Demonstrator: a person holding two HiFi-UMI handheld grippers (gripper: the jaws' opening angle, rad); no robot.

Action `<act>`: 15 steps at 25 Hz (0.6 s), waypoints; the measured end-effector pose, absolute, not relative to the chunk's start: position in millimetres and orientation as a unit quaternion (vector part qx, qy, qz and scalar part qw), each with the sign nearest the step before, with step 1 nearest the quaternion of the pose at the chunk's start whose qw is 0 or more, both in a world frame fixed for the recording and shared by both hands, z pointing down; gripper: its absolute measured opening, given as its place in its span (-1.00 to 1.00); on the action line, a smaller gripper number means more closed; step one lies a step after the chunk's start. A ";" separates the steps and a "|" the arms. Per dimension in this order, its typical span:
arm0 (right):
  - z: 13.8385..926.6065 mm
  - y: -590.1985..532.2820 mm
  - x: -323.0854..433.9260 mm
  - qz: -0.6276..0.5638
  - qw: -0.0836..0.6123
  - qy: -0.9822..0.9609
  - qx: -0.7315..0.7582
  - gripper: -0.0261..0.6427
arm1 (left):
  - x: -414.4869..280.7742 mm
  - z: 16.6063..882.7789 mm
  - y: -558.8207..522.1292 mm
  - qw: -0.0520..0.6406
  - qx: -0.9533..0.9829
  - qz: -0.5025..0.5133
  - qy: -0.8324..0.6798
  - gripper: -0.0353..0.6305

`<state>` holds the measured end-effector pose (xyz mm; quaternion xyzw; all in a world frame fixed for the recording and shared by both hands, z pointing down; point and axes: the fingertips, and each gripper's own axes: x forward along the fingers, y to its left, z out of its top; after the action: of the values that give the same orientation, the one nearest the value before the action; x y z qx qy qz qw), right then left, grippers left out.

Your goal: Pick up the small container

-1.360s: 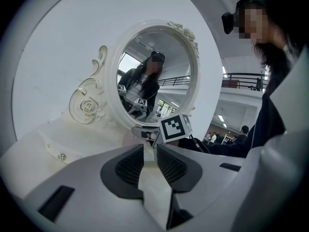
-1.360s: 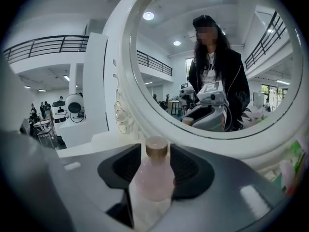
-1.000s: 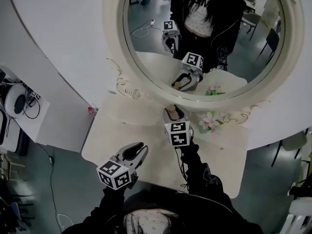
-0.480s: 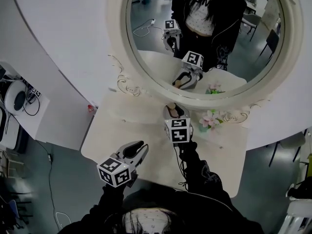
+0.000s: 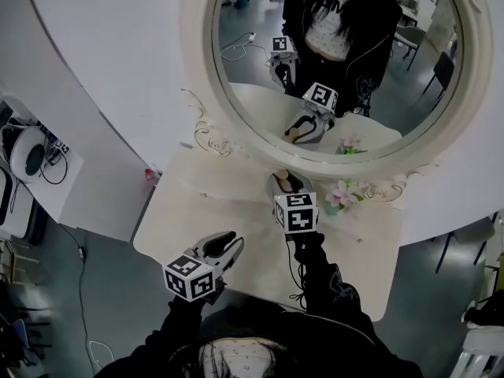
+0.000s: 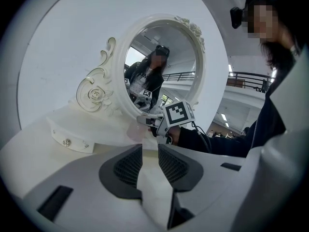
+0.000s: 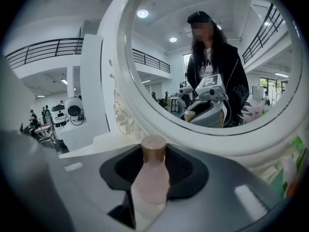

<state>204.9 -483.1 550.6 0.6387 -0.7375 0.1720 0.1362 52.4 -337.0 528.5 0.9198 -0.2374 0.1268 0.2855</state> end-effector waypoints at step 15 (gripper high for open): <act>464.9 -436.5 168.0 0.146 0.109 -0.781 0.597 -0.48 | 86.5 538.0 -328.6 0.329 0.921 0.128 -0.166 -0.38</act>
<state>168.0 -436.5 464.9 0.5972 -0.7811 0.1462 0.1094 86.5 -328.6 538.0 0.9206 -0.1661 0.1279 0.3293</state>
